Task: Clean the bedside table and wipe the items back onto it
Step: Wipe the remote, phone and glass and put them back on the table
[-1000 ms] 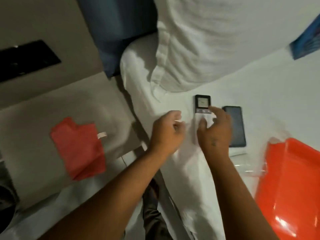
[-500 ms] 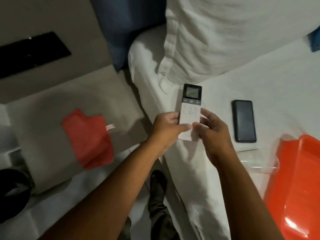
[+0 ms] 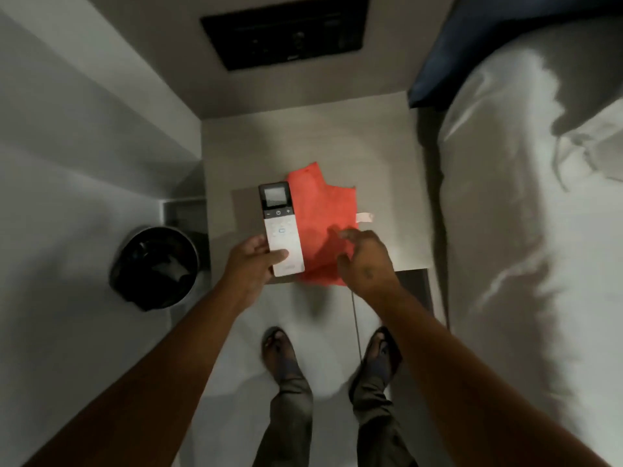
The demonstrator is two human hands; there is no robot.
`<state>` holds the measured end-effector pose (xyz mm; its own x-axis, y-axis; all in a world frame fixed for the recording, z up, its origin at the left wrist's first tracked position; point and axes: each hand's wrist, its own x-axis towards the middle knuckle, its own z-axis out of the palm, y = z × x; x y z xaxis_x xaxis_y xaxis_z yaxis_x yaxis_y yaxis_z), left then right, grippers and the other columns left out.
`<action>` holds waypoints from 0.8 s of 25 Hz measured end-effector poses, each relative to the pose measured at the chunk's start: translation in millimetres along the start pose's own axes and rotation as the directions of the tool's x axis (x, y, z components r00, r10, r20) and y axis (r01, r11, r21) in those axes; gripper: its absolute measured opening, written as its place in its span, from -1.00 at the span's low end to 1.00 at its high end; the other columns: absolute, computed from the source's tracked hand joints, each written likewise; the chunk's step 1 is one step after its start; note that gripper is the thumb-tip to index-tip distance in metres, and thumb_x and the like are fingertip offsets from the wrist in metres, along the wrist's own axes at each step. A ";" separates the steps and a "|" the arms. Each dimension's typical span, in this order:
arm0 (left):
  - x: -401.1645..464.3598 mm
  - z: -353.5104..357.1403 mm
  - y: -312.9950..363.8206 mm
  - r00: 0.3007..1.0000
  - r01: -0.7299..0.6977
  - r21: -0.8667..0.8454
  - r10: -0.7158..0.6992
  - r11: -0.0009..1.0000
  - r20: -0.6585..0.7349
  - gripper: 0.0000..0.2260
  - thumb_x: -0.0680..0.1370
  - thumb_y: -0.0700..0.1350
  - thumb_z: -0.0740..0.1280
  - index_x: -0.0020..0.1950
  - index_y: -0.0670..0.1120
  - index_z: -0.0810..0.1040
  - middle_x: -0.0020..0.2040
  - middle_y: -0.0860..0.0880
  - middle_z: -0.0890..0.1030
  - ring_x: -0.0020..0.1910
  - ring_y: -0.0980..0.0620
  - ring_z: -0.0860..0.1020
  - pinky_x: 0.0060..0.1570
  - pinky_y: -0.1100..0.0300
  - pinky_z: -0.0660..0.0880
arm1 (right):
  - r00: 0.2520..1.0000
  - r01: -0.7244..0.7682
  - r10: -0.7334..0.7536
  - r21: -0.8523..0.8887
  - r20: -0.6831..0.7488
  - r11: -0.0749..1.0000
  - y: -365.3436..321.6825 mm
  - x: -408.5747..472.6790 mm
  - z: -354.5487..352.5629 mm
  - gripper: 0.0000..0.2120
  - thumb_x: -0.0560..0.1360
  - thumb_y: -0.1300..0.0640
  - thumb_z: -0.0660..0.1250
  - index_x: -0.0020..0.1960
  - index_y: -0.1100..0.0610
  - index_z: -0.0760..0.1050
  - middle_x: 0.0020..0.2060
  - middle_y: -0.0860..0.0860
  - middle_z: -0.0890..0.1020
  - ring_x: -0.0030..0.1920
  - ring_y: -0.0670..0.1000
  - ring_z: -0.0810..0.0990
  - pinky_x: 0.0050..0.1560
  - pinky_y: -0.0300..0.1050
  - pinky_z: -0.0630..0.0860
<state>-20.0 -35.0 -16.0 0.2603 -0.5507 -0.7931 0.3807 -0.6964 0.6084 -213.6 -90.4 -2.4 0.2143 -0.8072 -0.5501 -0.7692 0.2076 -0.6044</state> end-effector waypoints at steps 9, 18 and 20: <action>55.4 -48.4 -16.7 1.000 -0.010 0.022 0.011 1.000 -0.020 -0.67 0.57 -0.36 0.31 0.27 -0.06 0.57 -0.11 0.17 0.73 -0.09 0.17 0.71 -0.18 0.24 0.63 | 0.956 0.250 -0.292 -0.538 0.008 0.805 -24.8 79.9 73.6 -0.49 0.54 0.01 0.26 0.48 0.05 0.36 0.36 0.25 0.39 0.30 0.34 0.41 0.30 0.16 0.43; 33.2 7.4 -13.2 0.988 -0.127 0.092 0.117 0.988 0.104 -0.77 0.51 -0.29 0.31 -0.08 0.02 0.68 -0.18 -0.03 0.73 -0.14 -0.07 0.68 -0.19 0.02 0.63 | 0.805 0.583 -0.593 -0.154 -0.029 0.798 -41.7 63.6 50.9 -0.65 0.55 0.21 0.32 0.32 0.13 0.60 0.12 0.22 0.54 0.17 0.22 0.52 0.20 -0.01 0.48; 24.9 10.8 -17.2 0.967 -0.105 0.090 0.080 0.990 0.243 -0.72 0.52 -0.38 0.34 0.01 -0.01 0.66 -0.04 -0.09 0.72 0.01 -0.17 0.67 0.01 -0.11 0.63 | 0.869 0.442 -0.466 -0.160 -0.165 0.882 -49.6 97.2 28.6 -0.66 0.56 0.21 0.33 0.33 0.12 0.60 0.13 0.23 0.52 0.18 0.26 0.50 0.25 0.08 0.47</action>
<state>-29.6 -41.7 -45.8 0.0662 -0.7003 -0.7108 0.2702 -0.6732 0.6884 -137.4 -163.3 -42.3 0.4450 -0.8898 -0.1015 -0.6804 -0.2622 -0.6843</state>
